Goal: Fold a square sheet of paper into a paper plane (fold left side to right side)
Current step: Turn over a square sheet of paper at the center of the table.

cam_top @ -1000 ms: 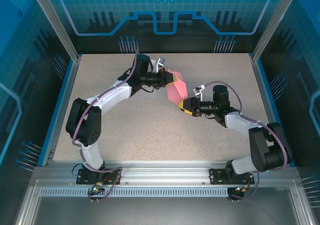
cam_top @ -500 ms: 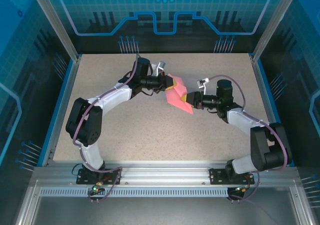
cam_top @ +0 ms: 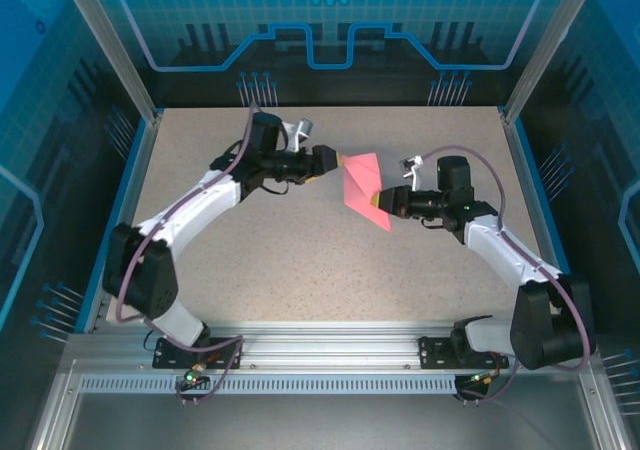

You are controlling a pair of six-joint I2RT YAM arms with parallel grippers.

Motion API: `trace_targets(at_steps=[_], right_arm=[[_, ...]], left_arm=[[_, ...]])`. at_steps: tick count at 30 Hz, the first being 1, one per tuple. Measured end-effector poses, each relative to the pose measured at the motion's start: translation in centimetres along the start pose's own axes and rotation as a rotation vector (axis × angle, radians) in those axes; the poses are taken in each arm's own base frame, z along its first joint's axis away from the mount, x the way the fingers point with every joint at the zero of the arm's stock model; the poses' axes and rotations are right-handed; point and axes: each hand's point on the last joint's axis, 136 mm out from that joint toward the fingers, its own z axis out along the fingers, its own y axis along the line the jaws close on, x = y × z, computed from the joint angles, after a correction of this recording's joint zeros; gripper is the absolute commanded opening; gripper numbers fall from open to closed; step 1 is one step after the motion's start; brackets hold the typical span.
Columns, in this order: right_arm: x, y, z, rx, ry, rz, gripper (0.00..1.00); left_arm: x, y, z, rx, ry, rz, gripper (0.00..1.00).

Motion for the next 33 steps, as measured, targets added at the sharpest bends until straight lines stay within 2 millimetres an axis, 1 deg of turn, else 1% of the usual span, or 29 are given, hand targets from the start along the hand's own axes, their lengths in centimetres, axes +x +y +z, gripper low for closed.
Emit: trace_targets(at_steps=[2, 6, 8, 10, 12, 14, 16, 19, 22, 25, 29, 33], right_arm=[[-0.2, 0.1, -0.2, 0.089, 0.012, -0.054, 0.11], [-0.1, 0.9, -0.1, 0.326, 0.061, -0.236, 0.11], [-0.1, 1.4, -0.2, 0.452, 0.088, -0.339, 0.12], [-0.5, 1.5, -0.4, 0.598, 0.110, -0.445, 0.11], [-0.9, 1.1, -0.6, 0.746, 0.137, -0.536, 0.12], [-1.2, 0.3, -0.6, 0.903, 0.177, -0.627, 0.12], [-1.3, -0.9, -0.5, 1.057, 0.234, -0.718, 0.13], [-0.7, -2.8, 0.1, 1.244, 0.349, -0.846, 0.13], [0.1, -4.4, 1.3, 1.378, 0.464, -0.966, 0.14], [1.0, -5.6, 2.9, 1.470, 0.563, -1.075, 0.14], [2.0, -6.8, 5.0, 1.530, 0.653, -1.158, 0.14], [3.6, -8.3, 6.5, 1.529, 0.743, -1.186, 0.16]], left_arm=[[-0.5, -0.3, -2.0, -0.042, -0.058, 0.038, 0.83], [-1.2, -1.1, -6.4, -0.131, -0.195, 0.120, 0.94], [-1.3, -1.1, -8.2, -0.174, -0.253, 0.144, 0.98], [-1.5, -0.9, -10.0, -0.227, -0.316, 0.159, 0.99], [-1.5, -0.4, -11.5, -0.276, -0.368, 0.170, 0.99], [-1.5, 0.1, -12.9, -0.326, -0.411, 0.171, 0.99], [-1.5, 0.6, -14.2, -0.370, -0.452, 0.170, 0.99], [-1.3, 1.1, -15.9, -0.416, -0.499, 0.169, 0.99], [-1.3, 1.4, -17.0, -0.447, -0.531, 0.165, 0.99], [-1.3, 1.6, -17.4, -0.467, -0.542, 0.169, 0.99], [-1.2, 2.0, -17.3, -0.479, -0.534, 0.172, 0.99], [-1.1, 2.5, -16.8, -0.493, -0.514, 0.165, 0.99]])
